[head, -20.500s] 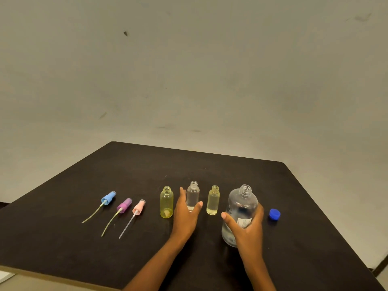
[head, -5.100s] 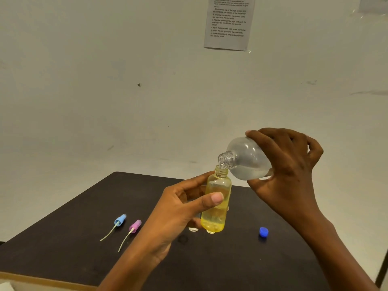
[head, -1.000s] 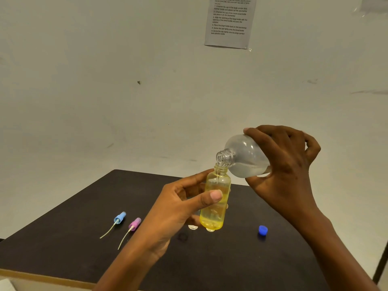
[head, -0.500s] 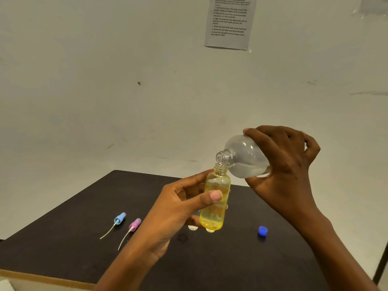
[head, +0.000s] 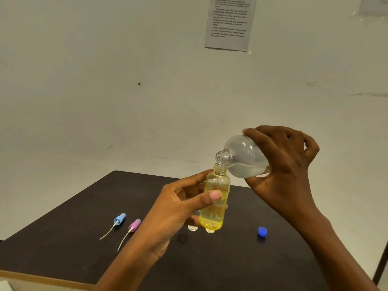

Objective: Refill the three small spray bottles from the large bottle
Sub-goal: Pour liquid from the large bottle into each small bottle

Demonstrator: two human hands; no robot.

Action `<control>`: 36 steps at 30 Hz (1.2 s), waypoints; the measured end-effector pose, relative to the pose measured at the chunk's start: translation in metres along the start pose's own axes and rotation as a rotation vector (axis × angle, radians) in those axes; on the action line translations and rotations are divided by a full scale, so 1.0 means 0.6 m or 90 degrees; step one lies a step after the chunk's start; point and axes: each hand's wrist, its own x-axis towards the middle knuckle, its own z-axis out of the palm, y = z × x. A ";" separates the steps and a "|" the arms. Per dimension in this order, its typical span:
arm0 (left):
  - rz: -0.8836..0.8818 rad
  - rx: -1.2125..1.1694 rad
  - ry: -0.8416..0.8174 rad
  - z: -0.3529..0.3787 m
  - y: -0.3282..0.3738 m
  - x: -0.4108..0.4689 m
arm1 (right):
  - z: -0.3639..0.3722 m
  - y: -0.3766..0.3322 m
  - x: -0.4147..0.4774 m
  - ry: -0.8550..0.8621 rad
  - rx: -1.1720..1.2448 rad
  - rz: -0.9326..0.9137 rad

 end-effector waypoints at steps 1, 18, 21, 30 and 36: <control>-0.002 -0.001 0.000 -0.001 -0.001 0.000 | 0.000 0.000 0.000 0.000 0.000 0.001; 0.000 0.003 0.001 -0.002 0.000 -0.001 | 0.000 -0.002 0.000 0.000 0.002 0.002; -0.001 0.004 -0.002 -0.001 0.001 -0.001 | 0.000 -0.001 -0.001 -0.001 0.003 0.000; -0.004 0.006 0.004 0.000 0.001 0.000 | -0.002 0.000 -0.002 -0.003 0.000 0.003; 0.000 -0.002 -0.001 0.001 0.002 -0.002 | -0.002 -0.001 -0.001 0.001 -0.003 0.003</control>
